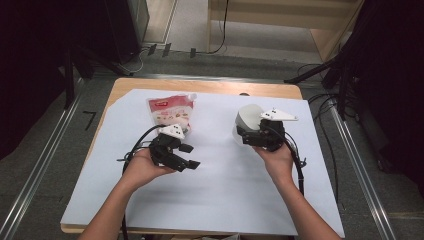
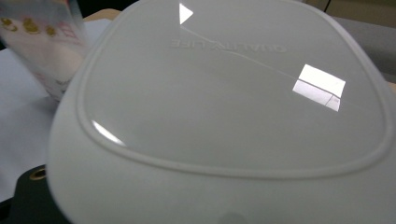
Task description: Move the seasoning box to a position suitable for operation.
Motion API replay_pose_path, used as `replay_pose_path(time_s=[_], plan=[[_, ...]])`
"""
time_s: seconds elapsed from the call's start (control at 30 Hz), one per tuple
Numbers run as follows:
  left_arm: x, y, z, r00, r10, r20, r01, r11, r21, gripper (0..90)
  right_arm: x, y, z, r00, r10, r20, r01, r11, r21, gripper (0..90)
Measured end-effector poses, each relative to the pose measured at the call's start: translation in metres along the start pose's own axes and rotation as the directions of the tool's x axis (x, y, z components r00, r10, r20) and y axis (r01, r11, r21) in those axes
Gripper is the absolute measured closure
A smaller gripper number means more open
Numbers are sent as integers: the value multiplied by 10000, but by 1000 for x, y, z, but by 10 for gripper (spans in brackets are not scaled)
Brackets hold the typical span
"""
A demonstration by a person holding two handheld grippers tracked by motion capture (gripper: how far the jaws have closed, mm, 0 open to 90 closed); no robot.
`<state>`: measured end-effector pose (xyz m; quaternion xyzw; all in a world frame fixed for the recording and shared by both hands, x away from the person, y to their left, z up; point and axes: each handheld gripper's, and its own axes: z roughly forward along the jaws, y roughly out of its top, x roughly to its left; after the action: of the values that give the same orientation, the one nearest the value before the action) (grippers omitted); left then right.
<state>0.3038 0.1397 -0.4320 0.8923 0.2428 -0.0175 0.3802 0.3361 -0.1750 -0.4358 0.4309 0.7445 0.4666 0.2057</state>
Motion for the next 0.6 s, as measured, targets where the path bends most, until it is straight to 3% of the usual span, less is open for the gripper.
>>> replay_pose_path(time_s=[0.13,0.3,0.6], plan=[[1,0,-1,10000,-47,-4,47,10000,-8,343,4,-5,-4,9996,-77,-287,76,10000,-48,151],[1,0,0,10000,-41,-36,41,10000,33,343,11,-14,-9,9950,-597,-804,602,9982,30,151],[2,1,-1,10000,11,-62,-10,10000,91,343,24,-27,-7,9868,-690,-1465,739,9969,282,151]])
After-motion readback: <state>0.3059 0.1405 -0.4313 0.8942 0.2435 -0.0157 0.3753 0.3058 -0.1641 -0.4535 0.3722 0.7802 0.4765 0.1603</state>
